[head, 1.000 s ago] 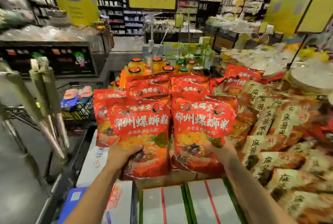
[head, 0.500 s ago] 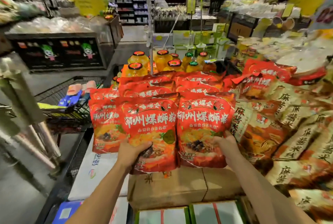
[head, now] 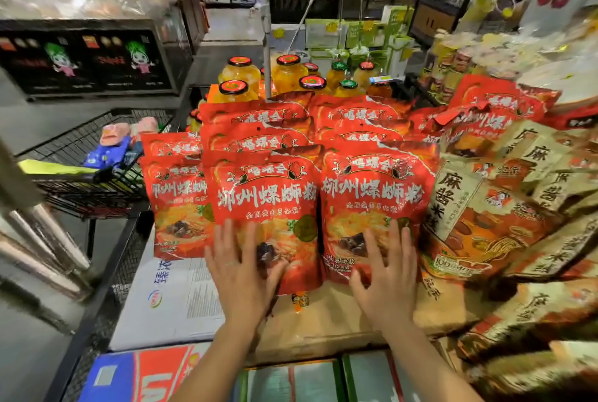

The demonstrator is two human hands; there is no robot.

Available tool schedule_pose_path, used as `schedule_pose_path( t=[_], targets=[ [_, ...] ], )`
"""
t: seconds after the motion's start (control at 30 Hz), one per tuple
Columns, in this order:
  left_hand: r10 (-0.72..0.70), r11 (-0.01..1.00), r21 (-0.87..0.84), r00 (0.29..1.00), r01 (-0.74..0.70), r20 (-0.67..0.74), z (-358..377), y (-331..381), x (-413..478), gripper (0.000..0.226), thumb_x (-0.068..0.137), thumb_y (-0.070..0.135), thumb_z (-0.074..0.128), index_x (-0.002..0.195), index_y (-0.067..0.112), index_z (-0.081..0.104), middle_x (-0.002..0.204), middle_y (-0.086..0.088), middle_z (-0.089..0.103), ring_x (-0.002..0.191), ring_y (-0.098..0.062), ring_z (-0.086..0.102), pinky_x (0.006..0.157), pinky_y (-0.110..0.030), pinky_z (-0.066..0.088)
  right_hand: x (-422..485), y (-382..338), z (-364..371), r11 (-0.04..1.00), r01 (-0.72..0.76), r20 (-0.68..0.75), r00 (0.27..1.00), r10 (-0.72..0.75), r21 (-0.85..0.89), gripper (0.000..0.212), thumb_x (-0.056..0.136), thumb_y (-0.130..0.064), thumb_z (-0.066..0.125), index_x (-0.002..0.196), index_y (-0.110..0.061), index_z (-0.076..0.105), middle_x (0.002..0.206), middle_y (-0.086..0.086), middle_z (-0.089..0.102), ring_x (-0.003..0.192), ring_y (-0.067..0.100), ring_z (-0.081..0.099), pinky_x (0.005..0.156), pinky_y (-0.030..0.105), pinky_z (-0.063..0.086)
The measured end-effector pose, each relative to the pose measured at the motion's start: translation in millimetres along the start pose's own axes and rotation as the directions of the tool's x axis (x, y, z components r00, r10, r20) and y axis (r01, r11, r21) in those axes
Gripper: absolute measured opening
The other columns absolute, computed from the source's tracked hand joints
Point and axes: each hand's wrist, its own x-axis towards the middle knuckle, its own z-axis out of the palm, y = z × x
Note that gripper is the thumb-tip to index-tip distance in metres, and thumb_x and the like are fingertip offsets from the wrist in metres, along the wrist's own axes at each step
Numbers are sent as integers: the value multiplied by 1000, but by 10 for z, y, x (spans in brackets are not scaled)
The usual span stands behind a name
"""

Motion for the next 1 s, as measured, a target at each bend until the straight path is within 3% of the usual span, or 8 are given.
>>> schedule_pose_path(
  t=[0.07,0.13,0.23,0.4,0.57,0.7,0.93,1.0],
  targets=[
    [186,979,66,977,-193,105,52,-58,-147,91,77,65,62,154,27,31,165,-12,18,152,-37,15,121,-55,7,-77,43,80,999,47,98,994,-44,-27,92,71,-41,73,153,-25,34,164,18,13,151,39,10,119,57,15],
    [253,952,125,950,-278,185,111,-130,-242,94,75,61,67,155,29,29,167,-8,14,153,-36,12,121,-57,8,-87,110,144,997,58,200,979,-46,-51,102,71,-48,74,156,-30,20,166,15,6,152,36,4,119,53,9],
    [246,944,171,948,-281,202,174,-199,-270,94,75,56,77,153,27,34,164,-12,24,152,-38,16,120,-55,6,-61,185,209,995,75,265,963,-56,-64,111,72,-51,74,158,-34,6,166,13,1,153,34,1,119,51,7],
    [263,932,196,940,-306,218,236,-204,-262,79,83,60,51,152,25,36,164,-9,23,153,-36,12,120,-58,6,-44,239,265,998,67,279,958,-67,8,111,73,-41,79,158,-33,8,167,12,1,153,34,1,120,48,5],
    [269,926,213,940,-312,210,293,-229,-268,77,85,58,49,153,26,32,164,-8,22,154,-34,8,119,-60,9,-21,339,277,992,89,296,949,-110,85,113,77,-37,79,158,-34,1,167,9,-1,153,30,-3,122,41,-6],
    [270,922,221,938,-317,218,314,-262,-270,78,85,58,49,154,27,29,165,-7,20,154,-35,9,119,-61,10,-2,394,294,991,97,327,937,-124,96,114,80,-38,78,158,-33,-4,167,7,-5,153,28,-5,122,40,-5],
    [254,917,237,928,-321,273,211,-202,-247,80,84,63,47,154,27,32,164,-8,24,154,-34,11,118,-61,12,-18,365,239,994,101,343,933,-109,40,111,79,-46,75,158,-33,-1,167,8,-2,153,30,0,120,42,0],
    [245,915,245,925,-320,292,142,-166,-236,82,83,64,56,153,25,37,164,-9,26,153,-35,14,118,-60,12,-20,327,175,995,93,328,939,-99,34,109,78,-49,74,158,-34,3,167,7,1,153,30,2,121,42,-2]
  ],
)
